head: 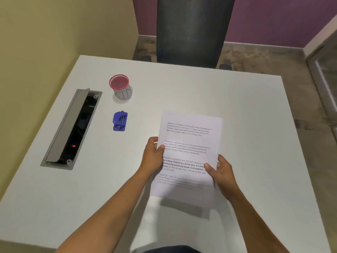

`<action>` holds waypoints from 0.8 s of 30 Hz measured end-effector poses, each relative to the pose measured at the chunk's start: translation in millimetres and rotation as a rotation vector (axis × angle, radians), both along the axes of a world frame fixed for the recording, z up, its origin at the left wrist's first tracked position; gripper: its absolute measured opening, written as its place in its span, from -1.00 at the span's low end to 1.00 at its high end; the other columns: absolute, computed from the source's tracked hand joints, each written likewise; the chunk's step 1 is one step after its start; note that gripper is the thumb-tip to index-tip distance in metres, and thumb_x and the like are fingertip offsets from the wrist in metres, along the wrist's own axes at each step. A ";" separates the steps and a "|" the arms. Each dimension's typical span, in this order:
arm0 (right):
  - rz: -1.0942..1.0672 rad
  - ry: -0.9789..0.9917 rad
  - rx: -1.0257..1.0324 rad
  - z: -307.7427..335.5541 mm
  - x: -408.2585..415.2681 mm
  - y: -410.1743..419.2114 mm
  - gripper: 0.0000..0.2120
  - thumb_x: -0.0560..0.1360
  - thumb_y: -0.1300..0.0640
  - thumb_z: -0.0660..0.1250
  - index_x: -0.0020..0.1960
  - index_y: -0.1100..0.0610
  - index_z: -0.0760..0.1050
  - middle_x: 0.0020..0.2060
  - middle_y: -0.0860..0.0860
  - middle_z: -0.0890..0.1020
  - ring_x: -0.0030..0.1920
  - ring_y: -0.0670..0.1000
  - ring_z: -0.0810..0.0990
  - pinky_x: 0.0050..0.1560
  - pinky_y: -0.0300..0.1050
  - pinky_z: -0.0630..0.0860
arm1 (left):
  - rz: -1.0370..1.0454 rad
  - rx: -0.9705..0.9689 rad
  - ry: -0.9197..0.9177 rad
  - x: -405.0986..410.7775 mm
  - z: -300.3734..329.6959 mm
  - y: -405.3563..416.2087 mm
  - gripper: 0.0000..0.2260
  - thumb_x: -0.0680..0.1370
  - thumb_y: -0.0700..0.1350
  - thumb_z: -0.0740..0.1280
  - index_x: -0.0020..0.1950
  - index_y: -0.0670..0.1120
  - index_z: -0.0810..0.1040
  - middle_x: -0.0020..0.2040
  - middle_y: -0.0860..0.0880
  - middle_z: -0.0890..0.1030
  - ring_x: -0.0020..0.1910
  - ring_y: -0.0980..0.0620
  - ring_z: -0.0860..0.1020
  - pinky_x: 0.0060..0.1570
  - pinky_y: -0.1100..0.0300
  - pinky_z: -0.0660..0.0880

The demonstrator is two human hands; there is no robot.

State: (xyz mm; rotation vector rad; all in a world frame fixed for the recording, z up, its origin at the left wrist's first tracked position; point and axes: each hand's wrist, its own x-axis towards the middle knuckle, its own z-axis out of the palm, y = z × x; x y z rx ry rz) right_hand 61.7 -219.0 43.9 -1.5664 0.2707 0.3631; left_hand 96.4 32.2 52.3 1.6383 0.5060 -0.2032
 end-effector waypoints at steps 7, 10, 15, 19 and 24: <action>-0.067 0.083 0.024 -18.7 25.9 13.8 -0.71 0.52 0.20 0.40 0.22 0.05 0.52 0.12 0.05 0.69 0.07 0.15 0.69 0.05 0.17 0.63 | 0.000 0.075 0.087 36.7 -14.1 44.9 -0.91 0.58 -0.20 0.31 0.05 -0.18 0.54 -0.24 -0.01 0.57 -0.33 0.08 0.54 -0.29 0.24 0.52; -0.100 0.093 0.039 -24.0 33.3 15.4 -0.74 0.53 0.22 0.40 0.20 0.05 0.55 0.07 0.10 0.71 0.03 0.18 0.70 -0.04 0.06 0.65 | 0.109 0.211 0.097 55.6 -21.8 75.0 -0.91 0.56 -0.23 0.29 -0.01 -0.11 0.58 -0.13 -0.04 0.62 -0.17 -0.04 0.61 -0.12 0.06 0.57; -0.093 0.126 0.018 -34.2 43.4 16.5 -0.74 0.54 0.20 0.38 0.20 0.02 0.55 0.05 0.07 0.71 0.00 0.17 0.71 -0.08 0.11 0.67 | 0.279 0.474 0.092 92.9 -37.7 127.9 -0.79 0.53 -0.16 0.36 0.12 -0.21 0.54 0.14 -0.26 0.52 -0.06 -0.17 0.57 0.06 -0.05 0.53; -0.107 0.154 0.038 -41.4 46.9 15.9 -0.74 0.55 0.27 0.35 0.21 0.08 0.54 0.07 0.10 0.71 0.03 0.19 0.70 -0.04 0.12 0.66 | 0.377 0.556 0.201 114.3 -48.1 156.1 -0.69 0.55 -0.08 0.33 0.25 -0.16 0.47 0.29 -0.17 0.42 0.11 -0.18 0.53 0.05 -0.02 0.52; -0.135 0.171 0.036 -41.5 43.5 14.1 -0.76 0.55 0.29 0.34 0.18 0.11 0.55 0.06 0.11 0.71 0.03 0.20 0.70 -0.02 0.12 0.66 | 0.383 0.469 0.280 125.9 -65.4 169.0 -0.69 0.61 -0.05 0.27 0.28 -0.18 0.44 0.19 -0.17 0.56 0.04 -0.14 0.53 -0.04 0.10 0.42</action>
